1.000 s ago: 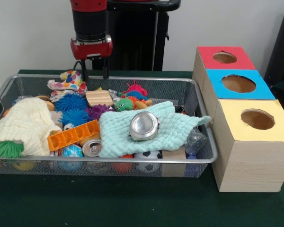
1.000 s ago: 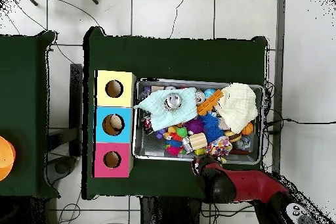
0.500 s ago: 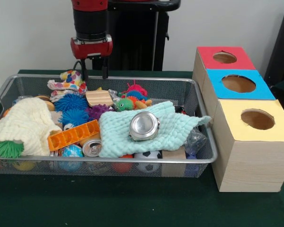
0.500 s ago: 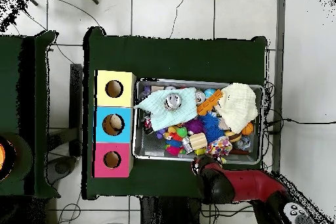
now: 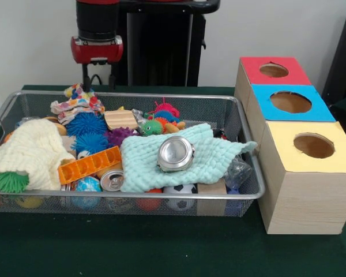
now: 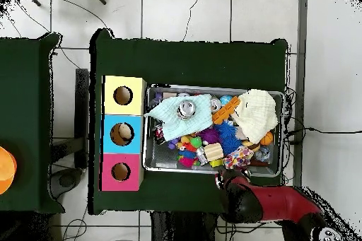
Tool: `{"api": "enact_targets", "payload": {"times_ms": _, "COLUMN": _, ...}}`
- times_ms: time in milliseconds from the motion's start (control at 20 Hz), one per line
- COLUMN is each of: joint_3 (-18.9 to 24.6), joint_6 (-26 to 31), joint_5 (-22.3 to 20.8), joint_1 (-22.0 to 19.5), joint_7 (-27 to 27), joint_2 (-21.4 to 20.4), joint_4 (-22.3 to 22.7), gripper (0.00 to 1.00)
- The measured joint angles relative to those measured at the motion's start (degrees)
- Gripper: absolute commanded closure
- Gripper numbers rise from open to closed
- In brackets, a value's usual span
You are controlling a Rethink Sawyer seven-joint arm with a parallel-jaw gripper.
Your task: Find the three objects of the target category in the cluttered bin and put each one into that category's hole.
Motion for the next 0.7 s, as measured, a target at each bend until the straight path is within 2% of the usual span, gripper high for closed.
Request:
{"api": "enact_targets", "payload": {"times_ms": 300, "joint_3": 0.31, "joint_6": 1.75, "joint_5": -0.01, "joint_1": -3.57, "joint_7": 0.0, "joint_2": -2.26, "joint_4": 0.0, "gripper": 0.0}}
{"api": "enact_targets", "payload": {"times_ms": 700, "joint_3": 0.42, "joint_6": 1.8, "joint_5": -0.02, "joint_1": -4.62, "joint_7": 0.0, "joint_2": -2.55, "joint_4": -0.1, "gripper": 0.0}}
